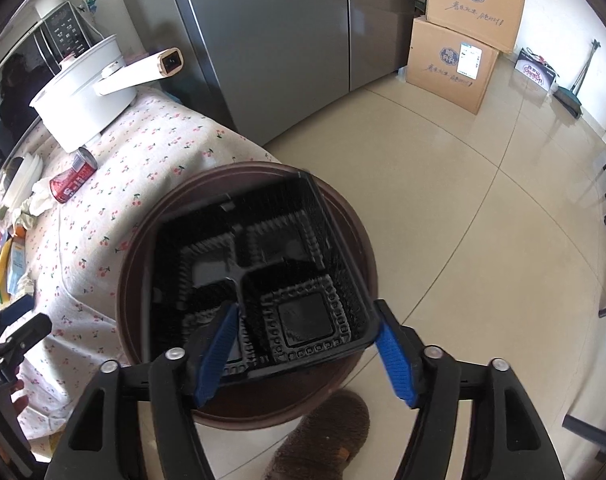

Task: Collect trash

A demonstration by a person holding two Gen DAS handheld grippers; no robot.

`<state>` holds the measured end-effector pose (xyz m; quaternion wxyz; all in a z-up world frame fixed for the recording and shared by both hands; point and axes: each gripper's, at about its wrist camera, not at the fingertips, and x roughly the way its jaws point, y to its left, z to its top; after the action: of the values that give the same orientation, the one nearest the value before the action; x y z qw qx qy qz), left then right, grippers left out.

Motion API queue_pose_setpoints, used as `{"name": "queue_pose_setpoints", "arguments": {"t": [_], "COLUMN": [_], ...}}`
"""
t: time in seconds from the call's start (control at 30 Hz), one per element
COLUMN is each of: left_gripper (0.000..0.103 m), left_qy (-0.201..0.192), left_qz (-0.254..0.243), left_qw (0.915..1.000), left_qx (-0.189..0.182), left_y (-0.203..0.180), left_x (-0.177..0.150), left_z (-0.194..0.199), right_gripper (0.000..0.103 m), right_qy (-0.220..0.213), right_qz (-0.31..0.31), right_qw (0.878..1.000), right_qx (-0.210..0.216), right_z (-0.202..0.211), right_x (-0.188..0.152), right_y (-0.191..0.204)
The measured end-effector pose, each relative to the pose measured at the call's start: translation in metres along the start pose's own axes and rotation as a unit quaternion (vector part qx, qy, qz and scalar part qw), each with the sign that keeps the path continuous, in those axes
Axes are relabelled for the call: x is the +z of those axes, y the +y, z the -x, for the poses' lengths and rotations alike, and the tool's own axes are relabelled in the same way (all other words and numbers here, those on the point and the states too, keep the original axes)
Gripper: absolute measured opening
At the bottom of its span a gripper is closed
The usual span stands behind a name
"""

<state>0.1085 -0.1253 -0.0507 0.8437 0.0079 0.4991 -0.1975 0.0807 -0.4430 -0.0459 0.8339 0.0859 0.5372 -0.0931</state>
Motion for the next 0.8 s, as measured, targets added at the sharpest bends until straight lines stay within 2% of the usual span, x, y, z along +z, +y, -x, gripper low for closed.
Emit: {"name": "queue_pose_setpoints", "arguments": {"t": [0.03, 0.37, 0.5, 0.6, 0.8], "left_gripper": [0.103, 0.103, 0.103, 0.103, 0.103], "left_qy": [-0.001, -0.006, -0.011, -0.016, -0.020], "left_qz": [0.002, 0.036, 0.056, 0.075, 0.123], "left_qw": [1.0000, 0.9990, 0.9977, 0.9961, 0.9900], "left_qx": [0.002, 0.026, 0.036, 0.044, 0.066], "left_y": [0.003, 0.050, 0.073, 0.091, 0.134], "left_x": [0.001, -0.003, -0.006, -0.009, -0.020], "left_z": [0.002, 0.029, 0.042, 0.052, 0.074], "right_gripper": [0.090, 0.090, 0.093, 0.102, 0.103], "right_qy": [0.000, 0.005, 0.004, 0.000, -0.001], "right_qz": [-0.001, 0.021, 0.037, 0.054, 0.104], "right_qw": [1.000, 1.000, 0.999, 0.998, 0.994], "right_qx": [0.002, 0.020, 0.021, 0.019, 0.029], "right_z": [0.000, 0.003, 0.005, 0.007, 0.011], "right_x": [0.001, 0.008, 0.012, 0.015, 0.016], "right_y": [0.003, 0.041, 0.061, 0.079, 0.130]}}
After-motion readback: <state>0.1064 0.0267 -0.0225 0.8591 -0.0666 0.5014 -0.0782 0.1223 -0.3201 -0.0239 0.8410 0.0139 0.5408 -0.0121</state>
